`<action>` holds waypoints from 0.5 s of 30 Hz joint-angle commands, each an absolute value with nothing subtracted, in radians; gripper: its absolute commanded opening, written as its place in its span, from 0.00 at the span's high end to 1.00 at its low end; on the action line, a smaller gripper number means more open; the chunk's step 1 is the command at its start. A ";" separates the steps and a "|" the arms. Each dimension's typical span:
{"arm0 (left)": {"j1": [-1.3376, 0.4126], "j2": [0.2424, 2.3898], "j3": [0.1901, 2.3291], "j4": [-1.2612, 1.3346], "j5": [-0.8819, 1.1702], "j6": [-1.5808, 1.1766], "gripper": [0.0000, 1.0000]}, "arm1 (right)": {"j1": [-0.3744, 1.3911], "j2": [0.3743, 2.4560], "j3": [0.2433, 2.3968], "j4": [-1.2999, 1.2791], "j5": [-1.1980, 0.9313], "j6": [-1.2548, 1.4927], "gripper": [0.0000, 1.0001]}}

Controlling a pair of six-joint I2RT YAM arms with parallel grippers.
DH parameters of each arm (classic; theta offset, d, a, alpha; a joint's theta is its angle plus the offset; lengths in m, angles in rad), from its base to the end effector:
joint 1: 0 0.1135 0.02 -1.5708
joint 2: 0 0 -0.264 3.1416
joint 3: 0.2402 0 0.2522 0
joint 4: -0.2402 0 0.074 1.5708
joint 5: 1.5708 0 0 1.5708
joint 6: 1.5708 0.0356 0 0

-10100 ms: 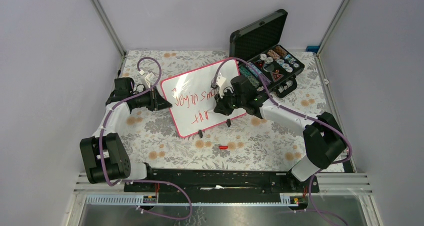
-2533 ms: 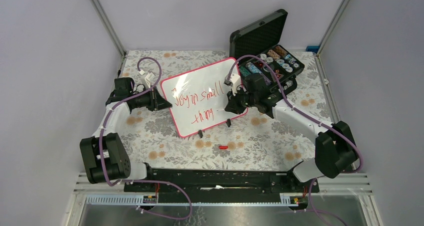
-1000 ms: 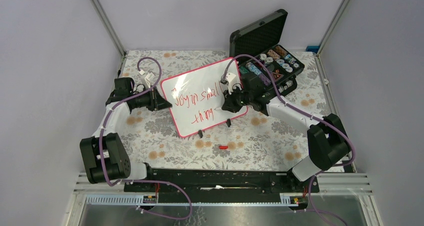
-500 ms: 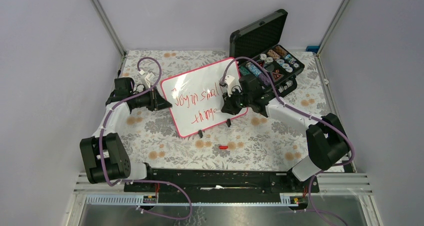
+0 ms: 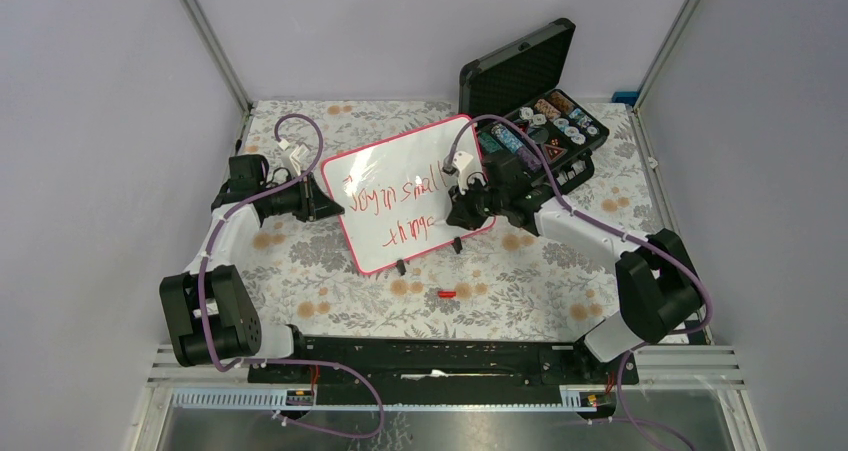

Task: Write a sentence on the whiteboard

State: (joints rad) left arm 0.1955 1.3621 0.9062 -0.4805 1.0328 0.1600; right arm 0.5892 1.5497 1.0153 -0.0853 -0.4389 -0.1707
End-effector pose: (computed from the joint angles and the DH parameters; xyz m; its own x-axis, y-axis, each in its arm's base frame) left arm 0.2672 0.0217 0.2435 -0.7163 -0.0586 -0.6953 0.5205 0.6188 -0.5884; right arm 0.2762 0.2028 0.2426 -0.3415 -0.4132 -0.8441 -0.8612 0.4974 0.1049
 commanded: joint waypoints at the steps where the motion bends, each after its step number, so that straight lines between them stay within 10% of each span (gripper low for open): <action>1: 0.198 1.342 0.923 -0.458 0.999 0.208 1.00 | 0.572 1.513 0.995 -0.083 -0.396 -0.205 1.00; 15: 0.198 1.344 0.923 -0.459 1.000 0.210 1.00 | 0.574 1.546 0.983 -0.084 -0.441 -0.195 1.00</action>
State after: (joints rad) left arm 0.1955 1.3621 0.9066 -0.4805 1.0336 0.1600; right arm 0.5812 1.5379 0.9771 -0.0860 -0.4431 -0.1833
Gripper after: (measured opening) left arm 0.140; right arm 0.158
